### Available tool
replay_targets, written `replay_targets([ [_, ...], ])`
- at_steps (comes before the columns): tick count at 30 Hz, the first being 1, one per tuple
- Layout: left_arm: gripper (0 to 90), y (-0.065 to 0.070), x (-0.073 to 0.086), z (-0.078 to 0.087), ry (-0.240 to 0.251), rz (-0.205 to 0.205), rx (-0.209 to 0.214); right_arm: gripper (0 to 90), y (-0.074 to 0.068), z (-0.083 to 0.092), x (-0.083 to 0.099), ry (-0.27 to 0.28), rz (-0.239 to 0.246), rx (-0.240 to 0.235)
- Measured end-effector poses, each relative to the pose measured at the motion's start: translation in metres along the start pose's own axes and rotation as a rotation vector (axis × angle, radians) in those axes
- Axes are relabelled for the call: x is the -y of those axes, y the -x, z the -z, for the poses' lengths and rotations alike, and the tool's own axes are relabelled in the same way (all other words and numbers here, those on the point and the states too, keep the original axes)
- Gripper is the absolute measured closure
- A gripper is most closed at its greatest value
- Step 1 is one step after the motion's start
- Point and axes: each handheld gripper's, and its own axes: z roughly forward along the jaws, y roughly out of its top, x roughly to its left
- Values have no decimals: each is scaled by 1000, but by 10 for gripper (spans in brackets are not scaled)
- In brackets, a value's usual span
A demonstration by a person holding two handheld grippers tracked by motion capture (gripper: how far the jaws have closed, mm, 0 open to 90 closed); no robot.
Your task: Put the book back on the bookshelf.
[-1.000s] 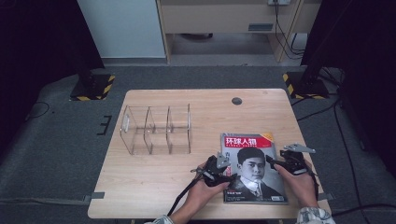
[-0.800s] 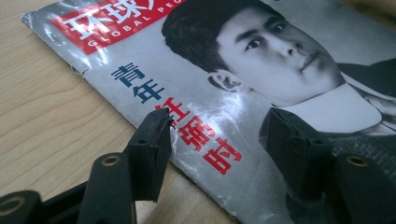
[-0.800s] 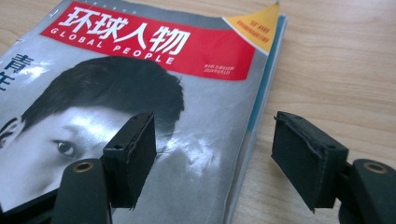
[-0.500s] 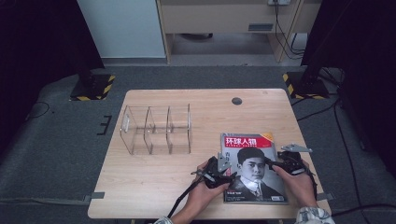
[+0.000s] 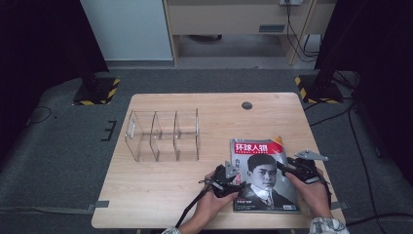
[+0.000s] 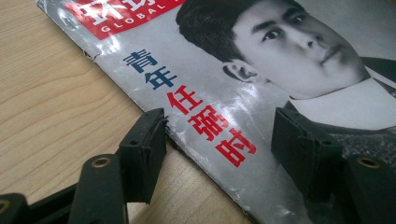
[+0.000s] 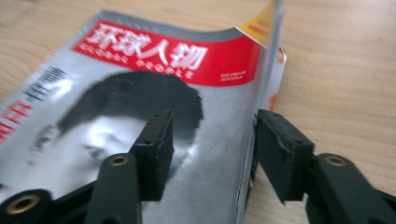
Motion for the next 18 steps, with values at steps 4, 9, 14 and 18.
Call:
replay_targets([
  [4,350,0,0,0,-1,1,0,550,-10,10,-5,51,6,-34],
  [9,350,0,0,0,0,0,-1,550,-16,9,-6,45,27,-51],
  [14,351,0,0,0,0,0,-1,531,-16,7,-5,29,31,-55],
  [18,351,0,0,0,0,0,-1,463,-17,3,-4,9,35,-68],
])
